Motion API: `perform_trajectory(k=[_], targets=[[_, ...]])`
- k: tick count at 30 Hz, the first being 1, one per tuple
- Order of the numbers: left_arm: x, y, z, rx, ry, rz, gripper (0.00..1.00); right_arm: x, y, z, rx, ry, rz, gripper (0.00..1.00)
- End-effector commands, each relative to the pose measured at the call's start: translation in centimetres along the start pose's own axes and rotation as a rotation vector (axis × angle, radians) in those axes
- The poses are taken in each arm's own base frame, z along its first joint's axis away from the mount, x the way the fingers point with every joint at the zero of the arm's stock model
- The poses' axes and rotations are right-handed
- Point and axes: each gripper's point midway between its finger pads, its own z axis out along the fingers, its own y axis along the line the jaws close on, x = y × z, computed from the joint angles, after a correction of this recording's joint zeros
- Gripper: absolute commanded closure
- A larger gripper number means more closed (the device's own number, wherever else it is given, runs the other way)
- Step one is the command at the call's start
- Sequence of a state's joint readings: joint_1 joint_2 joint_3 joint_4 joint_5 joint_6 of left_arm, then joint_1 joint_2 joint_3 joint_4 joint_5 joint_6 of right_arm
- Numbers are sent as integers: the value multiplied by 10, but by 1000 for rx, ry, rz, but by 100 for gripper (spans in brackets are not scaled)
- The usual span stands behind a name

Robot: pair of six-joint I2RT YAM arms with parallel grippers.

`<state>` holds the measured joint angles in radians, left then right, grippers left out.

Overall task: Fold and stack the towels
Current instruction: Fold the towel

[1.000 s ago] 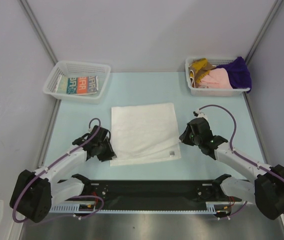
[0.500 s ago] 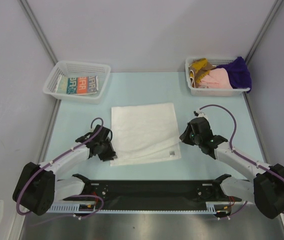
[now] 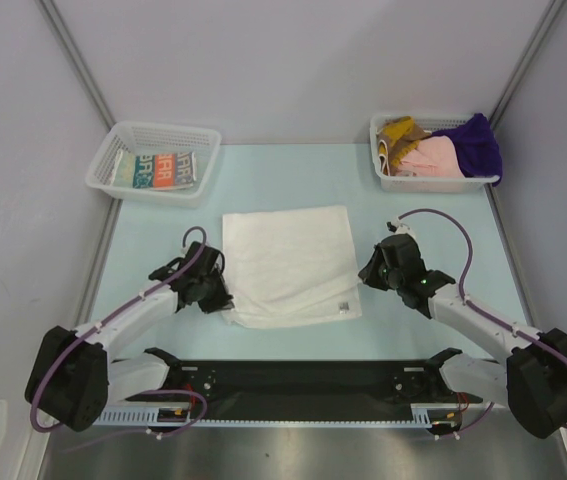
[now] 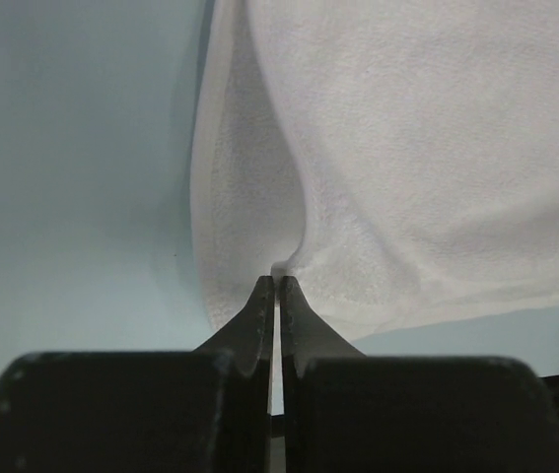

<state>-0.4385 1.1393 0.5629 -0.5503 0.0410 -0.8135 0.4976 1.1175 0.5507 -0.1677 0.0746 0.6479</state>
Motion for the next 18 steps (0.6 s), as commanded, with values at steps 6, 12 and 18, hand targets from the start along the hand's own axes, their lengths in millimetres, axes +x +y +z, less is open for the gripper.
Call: perform_trajectory(k=[6, 12, 18], targets=[[-21, -22, -26, 65, -70, 68, 100, -22, 12, -16, -39, -52, -29, 98], [-15, -16, -23, 51, -50, 86, 96, -15, 11, -15, -44, -33, -37, 98], [-2, 4, -7, -18, -6, 80, 96, -5, 2, -8, -17, -3, -55, 99]])
